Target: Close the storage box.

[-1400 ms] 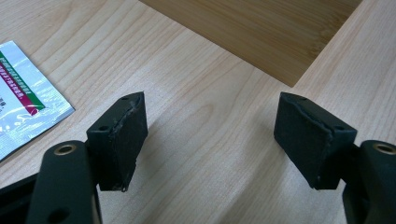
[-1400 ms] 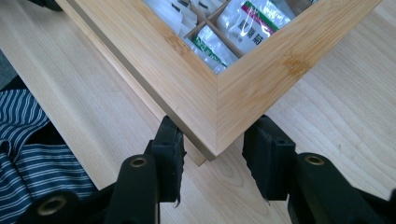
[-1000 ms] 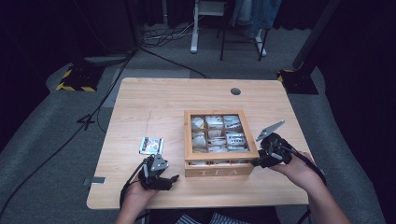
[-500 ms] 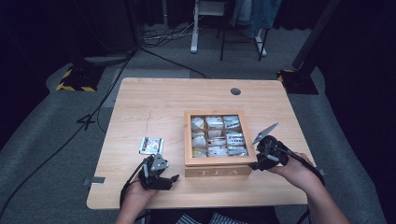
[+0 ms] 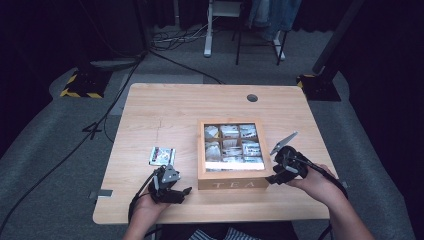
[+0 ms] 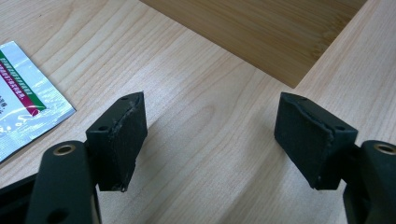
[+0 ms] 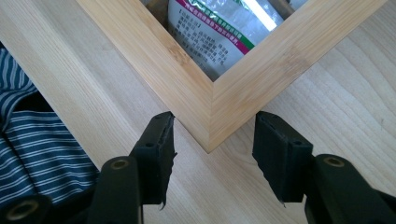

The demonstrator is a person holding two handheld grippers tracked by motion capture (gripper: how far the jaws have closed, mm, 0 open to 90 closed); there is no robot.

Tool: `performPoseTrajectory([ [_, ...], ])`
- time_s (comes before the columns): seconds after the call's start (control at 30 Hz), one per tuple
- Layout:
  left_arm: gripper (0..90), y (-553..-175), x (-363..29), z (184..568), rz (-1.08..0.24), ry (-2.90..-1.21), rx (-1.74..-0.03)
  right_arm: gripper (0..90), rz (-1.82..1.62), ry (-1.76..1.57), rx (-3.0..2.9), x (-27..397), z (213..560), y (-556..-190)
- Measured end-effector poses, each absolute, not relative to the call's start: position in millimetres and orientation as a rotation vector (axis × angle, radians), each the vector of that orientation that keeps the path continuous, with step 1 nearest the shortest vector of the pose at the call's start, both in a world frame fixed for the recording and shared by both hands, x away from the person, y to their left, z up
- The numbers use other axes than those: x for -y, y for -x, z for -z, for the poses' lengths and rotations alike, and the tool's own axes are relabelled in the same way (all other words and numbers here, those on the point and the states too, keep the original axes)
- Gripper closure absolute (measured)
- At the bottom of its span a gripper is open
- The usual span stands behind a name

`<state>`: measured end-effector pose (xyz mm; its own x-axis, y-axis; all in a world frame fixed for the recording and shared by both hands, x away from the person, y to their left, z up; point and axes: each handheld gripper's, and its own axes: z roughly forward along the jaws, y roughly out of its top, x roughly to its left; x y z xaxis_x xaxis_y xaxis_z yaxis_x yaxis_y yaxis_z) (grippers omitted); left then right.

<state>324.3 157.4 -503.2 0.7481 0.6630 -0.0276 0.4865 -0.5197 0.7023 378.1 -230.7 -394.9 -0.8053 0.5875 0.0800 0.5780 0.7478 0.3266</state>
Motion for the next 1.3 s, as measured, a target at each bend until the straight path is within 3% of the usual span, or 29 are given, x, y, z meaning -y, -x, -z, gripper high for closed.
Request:
performPoseTrajectory([
  [0.7, 26.2, -322, -171, 503, -0.333, -2.217, -0.881, 42.0, -0.947, -0.967, -2.625, 259, 367, -386],
  [1.3, 26.2, -327, -182, 503, -0.335, -2.210, -0.903, 41.8, -1.001, -1.034, -2.445, 309, 391, -415],
])
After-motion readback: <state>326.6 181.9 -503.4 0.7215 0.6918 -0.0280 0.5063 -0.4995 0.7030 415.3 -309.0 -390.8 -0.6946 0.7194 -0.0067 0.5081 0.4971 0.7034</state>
